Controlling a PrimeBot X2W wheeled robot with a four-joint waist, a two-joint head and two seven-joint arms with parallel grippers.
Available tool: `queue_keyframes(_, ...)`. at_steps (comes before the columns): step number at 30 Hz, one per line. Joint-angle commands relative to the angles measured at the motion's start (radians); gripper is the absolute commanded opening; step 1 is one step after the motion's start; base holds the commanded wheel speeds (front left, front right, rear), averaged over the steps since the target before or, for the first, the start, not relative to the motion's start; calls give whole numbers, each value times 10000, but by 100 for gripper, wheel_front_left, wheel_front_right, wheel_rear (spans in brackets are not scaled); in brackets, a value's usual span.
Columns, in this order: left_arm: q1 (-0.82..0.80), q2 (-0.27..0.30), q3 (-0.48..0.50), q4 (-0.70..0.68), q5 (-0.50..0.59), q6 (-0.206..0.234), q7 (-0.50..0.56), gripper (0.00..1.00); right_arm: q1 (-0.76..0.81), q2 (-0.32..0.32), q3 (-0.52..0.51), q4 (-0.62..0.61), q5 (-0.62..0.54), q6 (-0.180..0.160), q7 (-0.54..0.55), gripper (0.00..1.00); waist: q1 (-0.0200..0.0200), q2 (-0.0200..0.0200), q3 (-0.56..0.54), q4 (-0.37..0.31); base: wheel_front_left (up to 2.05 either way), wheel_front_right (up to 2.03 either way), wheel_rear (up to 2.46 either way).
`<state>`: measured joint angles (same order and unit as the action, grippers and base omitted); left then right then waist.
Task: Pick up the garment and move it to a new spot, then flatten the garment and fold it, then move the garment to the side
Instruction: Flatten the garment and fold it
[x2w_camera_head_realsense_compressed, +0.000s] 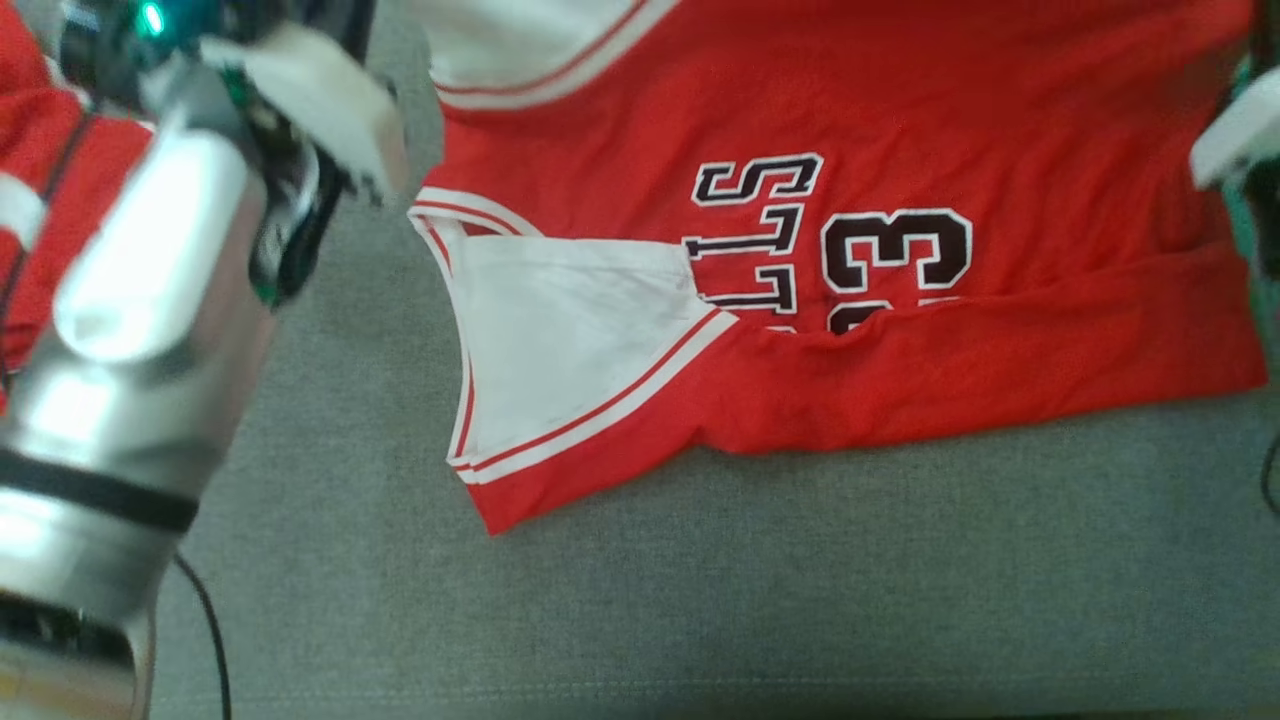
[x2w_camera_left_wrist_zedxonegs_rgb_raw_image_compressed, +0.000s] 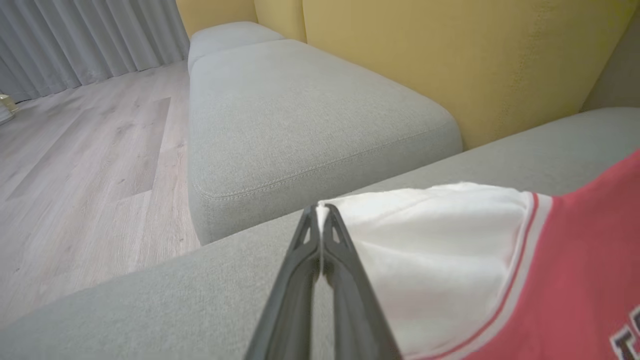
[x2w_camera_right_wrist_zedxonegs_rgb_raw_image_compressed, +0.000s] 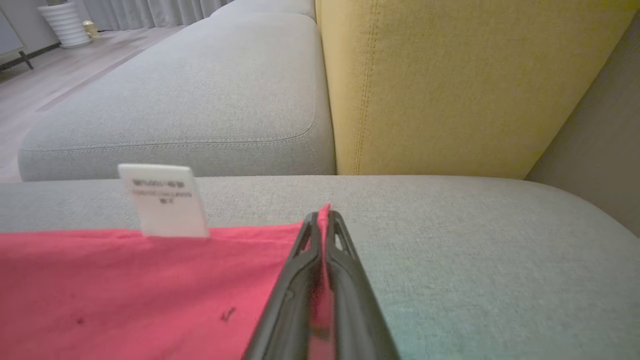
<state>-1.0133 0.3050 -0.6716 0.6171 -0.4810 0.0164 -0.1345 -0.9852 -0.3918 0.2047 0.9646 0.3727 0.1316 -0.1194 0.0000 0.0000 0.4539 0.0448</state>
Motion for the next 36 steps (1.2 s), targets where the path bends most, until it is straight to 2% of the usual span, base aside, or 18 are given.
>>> queue_keyframes(1, 91, 565, 245, -341, 16, -22, -73, 0, 448, -152, 241, -269, 148, -9, -115, 0, 0, 0, -329, 42, 0, 0, 0)
queue_keyframes(5, 1015, 986, -7, -1066, -27, -92, 211, 0, 1160, -421, 768, -468, 595, -9, 161, 0, 0, 0, -861, 87, 0, 0, 0)
queue_keyframes(11, 2554, 1841, -177, -2889, -255, 172, 988, 0, 2249, -1160, 1447, -1081, 1336, -9, 964, 0, 0, 0, -1542, 176, 0, 0, 0)
queue_keyframes(15, 3850, 2630, -478, -4578, -472, 379, 2017, 0, 3164, -1784, 1967, -1785, 1988, -9, 1973, 0, 0, 0, -1967, 205, 0, 0, 0)
queue_keyframes(21, 5098, 3353, -859, -6120, -937, 476, 3207, 0, 4007, -2497, 2293, -2738, 2655, -9, 3149, 0, 0, 0, -2229, 174, 0, 0, 0)
queue_keyframes(27, 5686, 3634, -1247, -6589, -1096, 497, 3859, 0, 4673, -2966, 2482, -3474, 3017, -9, 4137, 0, 0, 0, -2288, 134, 0, 0, 0)
queue_keyframes(31, 5863, 3562, -1506, -6413, -1109, 420, 3983, 0, 5041, -3050, 2486, -3671, 3218, -9, 4803, 0, 0, 0, -2309, 82, 0, 0, 0)
queue_keyframes(32, 5867, 3563, -1563, -6330, -1018, 436, 3966, 39, 5123, -3037, 2480, -3716, 3258, -9, 4991, 92, 0, 0, -2325, 65, 0, 0, 0)
queue_keyframes(33, 5870, 3548, -1602, -6245, -943, 458, 3922, 95, 5187, -3017, 2426, -3771, 3327, -9, 5139, 100, 0, 0, -2340, 47, 0, 0, 0)
queue_keyframes(34, 5879, 3513, -1610, -6164, -915, 494, 3866, 100, 5228, -3001, 2349, -3853, 3367, -9, 5194, 100, 0, 0, -2355, 34, 0, 0, 0)
queue_keyframes(36, 5888, 3467, -1585, -6078, -903, 559, 3787, 100, 5239, -2998, 2239, -3951, 3363, -9, 5153, 100, 0, 0, -2379, 20, 0, 0, 0)
